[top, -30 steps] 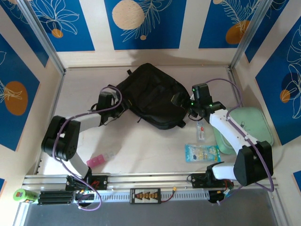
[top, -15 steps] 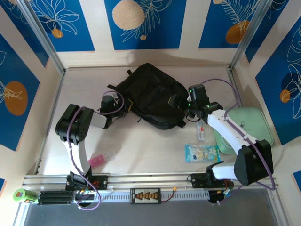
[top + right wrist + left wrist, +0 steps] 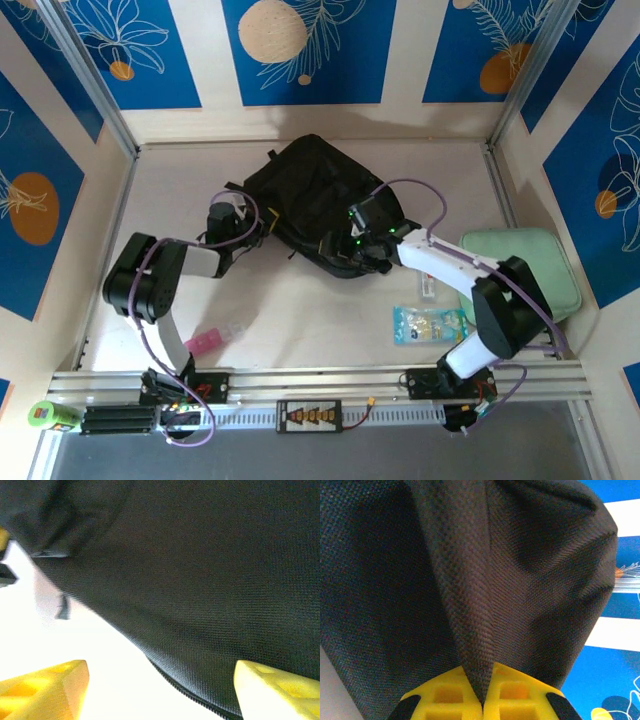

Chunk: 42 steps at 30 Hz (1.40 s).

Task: Pack books, pencil case, and school supplies into a backpack

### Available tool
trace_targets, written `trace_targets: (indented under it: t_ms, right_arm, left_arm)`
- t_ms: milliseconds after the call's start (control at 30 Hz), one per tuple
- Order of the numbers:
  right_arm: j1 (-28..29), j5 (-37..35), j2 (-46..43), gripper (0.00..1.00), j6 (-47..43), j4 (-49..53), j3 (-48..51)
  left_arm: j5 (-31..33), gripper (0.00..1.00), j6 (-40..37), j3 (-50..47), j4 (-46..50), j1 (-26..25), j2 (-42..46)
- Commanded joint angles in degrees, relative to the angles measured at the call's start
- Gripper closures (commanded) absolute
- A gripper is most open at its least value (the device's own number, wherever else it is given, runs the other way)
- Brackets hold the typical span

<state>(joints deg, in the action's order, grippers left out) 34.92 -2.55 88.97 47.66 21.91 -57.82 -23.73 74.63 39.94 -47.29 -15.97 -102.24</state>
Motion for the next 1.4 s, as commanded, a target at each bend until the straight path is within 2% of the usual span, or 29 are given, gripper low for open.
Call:
trace_targets:
  t_ms: [0,333,500,633,733,867,1000,1300,1367]
  right_arm:
    - [-0.19,-0.79,2.54,0.24,0.43,-0.27,-2.15]
    - [-3.14,-4.58,11.35,0.28,-5.46,0.70,-10.68]
    - [-1.57,-5.36,6.92,0.29,-5.56,1.91,-10.76]
    - [1.38,-9.67,1.32,0.28,-5.18,5.08,-10.51]
    - [3.89,-10.02,-1.45,0.29,-3.31,6.20,-10.45]
    - [9.56,-13.07,-3.60,0.37,2.32,4.98,-9.50]
    - [14.13,-14.44,-2.99,0.41,8.17,2.08,-8.54]
    - [14.81,-11.98,2.09,0.51,16.65,0.70,-9.52]
    - [14.96,-12.20,2.48,0.58,18.82,-0.99,-8.17]
  left_arm:
    - [0.10,1.00,-1.96,-1.25,1.38,1.44,4.87]
    - [1.35,1.00,-4.35,-4.48,11.08,1.37,15.47]
    - [1.42,1.00,-6.86,-4.03,17.41,1.02,18.42]
    - [1.31,1.00,-8.36,-2.44,19.91,0.29,18.66]
    - [1.70,1.00,-8.02,-0.63,20.60,-0.84,17.67]
    - [3.46,1.00,-6.73,2.67,23.26,-2.93,15.69]
    - [5.36,1.00,-5.63,6.17,25.46,-5.45,13.38]
    - [7.03,1.00,-4.85,7.84,26.80,-7.59,11.19]
    - [6.68,1.00,-4.86,7.87,26.55,-7.68,11.10]
